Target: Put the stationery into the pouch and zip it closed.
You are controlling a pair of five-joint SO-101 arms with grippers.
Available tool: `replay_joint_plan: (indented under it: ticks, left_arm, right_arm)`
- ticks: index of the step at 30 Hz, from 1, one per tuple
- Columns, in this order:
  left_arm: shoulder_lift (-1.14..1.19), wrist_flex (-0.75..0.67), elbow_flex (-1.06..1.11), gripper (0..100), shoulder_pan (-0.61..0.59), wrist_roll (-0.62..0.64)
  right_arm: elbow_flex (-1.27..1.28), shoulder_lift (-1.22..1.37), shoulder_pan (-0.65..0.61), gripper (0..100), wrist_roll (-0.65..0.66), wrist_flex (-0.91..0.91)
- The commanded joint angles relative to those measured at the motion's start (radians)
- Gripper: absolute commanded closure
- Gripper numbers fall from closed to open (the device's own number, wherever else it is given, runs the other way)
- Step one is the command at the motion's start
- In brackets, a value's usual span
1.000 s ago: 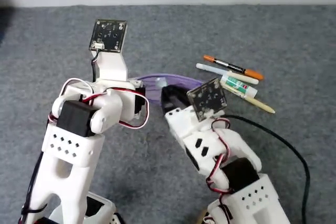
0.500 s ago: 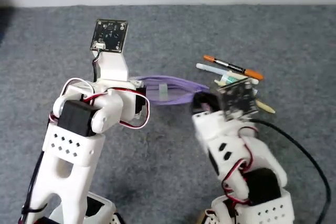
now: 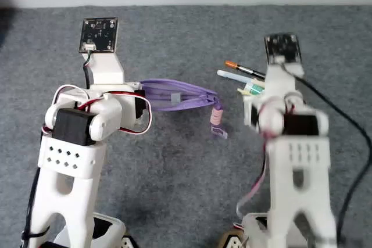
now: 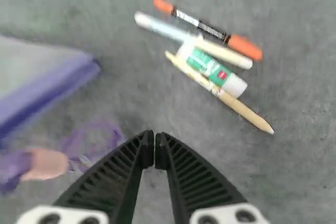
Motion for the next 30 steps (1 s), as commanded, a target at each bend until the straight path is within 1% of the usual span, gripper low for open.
replay_joint_plan:
  ticks: [1, 4, 6, 9, 11, 14, 16, 25, 30]
  left_arm:
    - [0.0, -0.017, -0.053, 97, -0.011, 0.006]
    - [0.0, -0.017, -0.053, 97, -0.011, 0.006]
    - [0.002, -0.017, -0.053, 97, -0.009, 0.006]
    - [0.002, -0.017, -0.053, 97, -0.006, 0.006]
    - [0.002, -0.017, -0.053, 97, -0.006, 0.005]
    - [0.002, -0.017, -0.053, 97, -0.006, 0.005]
    - [0.003, -0.017, -0.053, 97, -0.006, 0.005]
    - [0.009, -0.017, -0.051, 97, -0.011, 0.005]
    - [0.061, -0.017, -0.058, 97, -0.006, 0.005]
  right_arm:
    - [-0.167, 0.219, 0.018, 96.5, 0.157, 0.053]
    - [-0.295, 0.374, 0.024, 95.2, 0.229, 0.073]
    - [-0.384, 0.467, 0.035, 89.7, 0.241, 0.104]
    - [-0.506, 0.598, 0.05, 78.7, 0.272, 0.153]
    - [-0.575, 0.68, 0.065, 74.5, 0.311, 0.174]
    - [-0.661, 0.796, 0.076, 75.5, 0.382, 0.17]
    - [-0.724, 0.874, 0.081, 76.0, 0.407, 0.166]
    - [-1.056, 1.213, 0.11, 76.0, 0.411, 0.176]
    - [-1.165, 1.346, 0.108, 76.0, 0.411, 0.177]
